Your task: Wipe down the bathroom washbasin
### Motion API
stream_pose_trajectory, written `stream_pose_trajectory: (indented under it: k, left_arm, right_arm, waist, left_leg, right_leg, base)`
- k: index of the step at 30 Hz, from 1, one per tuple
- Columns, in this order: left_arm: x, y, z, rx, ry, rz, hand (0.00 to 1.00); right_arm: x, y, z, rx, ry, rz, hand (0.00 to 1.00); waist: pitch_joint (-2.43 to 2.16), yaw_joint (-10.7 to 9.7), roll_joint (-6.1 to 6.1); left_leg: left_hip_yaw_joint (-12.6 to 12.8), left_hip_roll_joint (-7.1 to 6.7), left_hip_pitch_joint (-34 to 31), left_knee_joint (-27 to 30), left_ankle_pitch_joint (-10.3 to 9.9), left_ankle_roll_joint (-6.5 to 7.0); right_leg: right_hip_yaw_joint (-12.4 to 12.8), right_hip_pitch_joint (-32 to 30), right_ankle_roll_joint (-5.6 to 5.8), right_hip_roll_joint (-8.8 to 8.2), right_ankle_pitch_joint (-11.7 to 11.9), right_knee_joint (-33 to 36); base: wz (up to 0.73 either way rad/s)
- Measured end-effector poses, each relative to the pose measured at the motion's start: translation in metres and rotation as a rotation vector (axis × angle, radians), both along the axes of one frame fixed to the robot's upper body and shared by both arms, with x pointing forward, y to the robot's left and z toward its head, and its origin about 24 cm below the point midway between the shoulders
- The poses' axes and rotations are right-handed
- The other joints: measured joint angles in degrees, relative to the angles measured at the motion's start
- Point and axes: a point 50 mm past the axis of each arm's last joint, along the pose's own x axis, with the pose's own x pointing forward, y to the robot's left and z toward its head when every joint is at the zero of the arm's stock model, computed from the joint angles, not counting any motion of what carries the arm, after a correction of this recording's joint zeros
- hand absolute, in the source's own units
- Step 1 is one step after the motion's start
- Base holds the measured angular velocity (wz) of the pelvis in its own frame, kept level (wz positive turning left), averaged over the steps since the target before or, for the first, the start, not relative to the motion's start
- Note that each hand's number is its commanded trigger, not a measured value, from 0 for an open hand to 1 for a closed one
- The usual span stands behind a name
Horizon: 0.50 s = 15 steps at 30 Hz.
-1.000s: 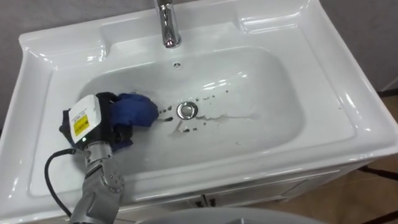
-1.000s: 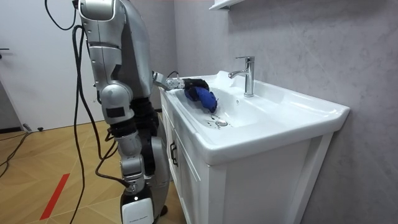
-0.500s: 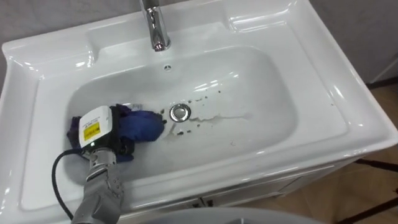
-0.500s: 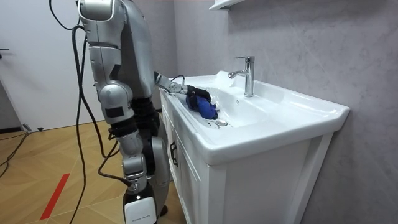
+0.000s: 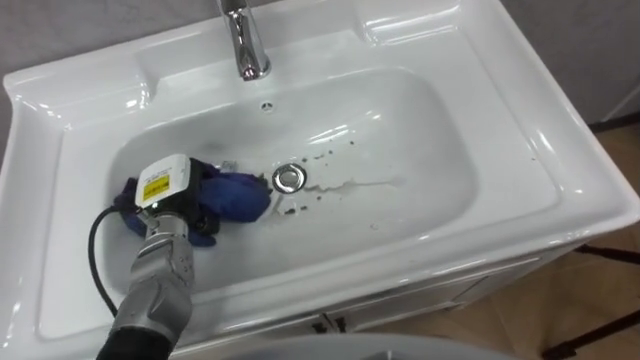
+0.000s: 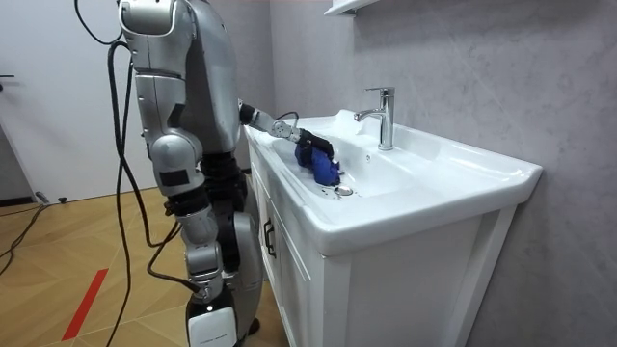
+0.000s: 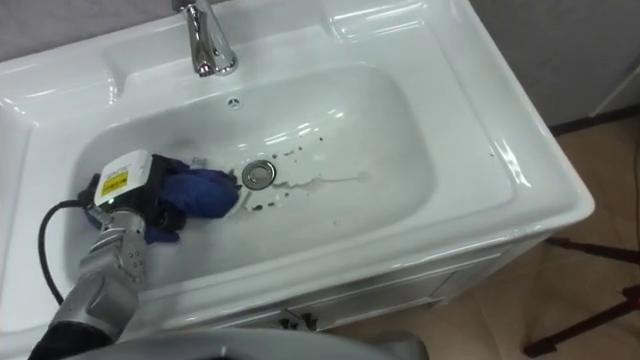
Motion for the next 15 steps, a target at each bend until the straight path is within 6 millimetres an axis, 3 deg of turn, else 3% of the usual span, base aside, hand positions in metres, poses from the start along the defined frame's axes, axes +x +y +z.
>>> stream_pose_trajectory:
  k: [7,15]
  left_arm:
    - [0.006,0.001,-0.006,0.001,0.090,-0.014,1.00]
    - [0.010,0.002,-0.009,0.024,0.131,-0.030,1.00]
  right_arm:
    - [-0.002,-0.002,0.001,-0.008,0.007,0.010,0.00]
    - [0.006,-0.006,0.002,-0.022,-0.021,0.029,0.00]
  waist:
    - [0.25,-0.6,0.21]
    - [0.19,-0.7,0.03]
  left_leg:
    - [1.1,0.22,0.8,0.1,0.0,0.00]
    - [1.6,0.15,1.5,-0.5,0.0,-0.06]
  right_leg:
    - [0.8,0.7,0.00,0.13,0.0,0.0]
    - [1.5,0.6,0.03,0.21,0.0,-0.1]
  base:
    - [-0.06]
    - [-0.03]
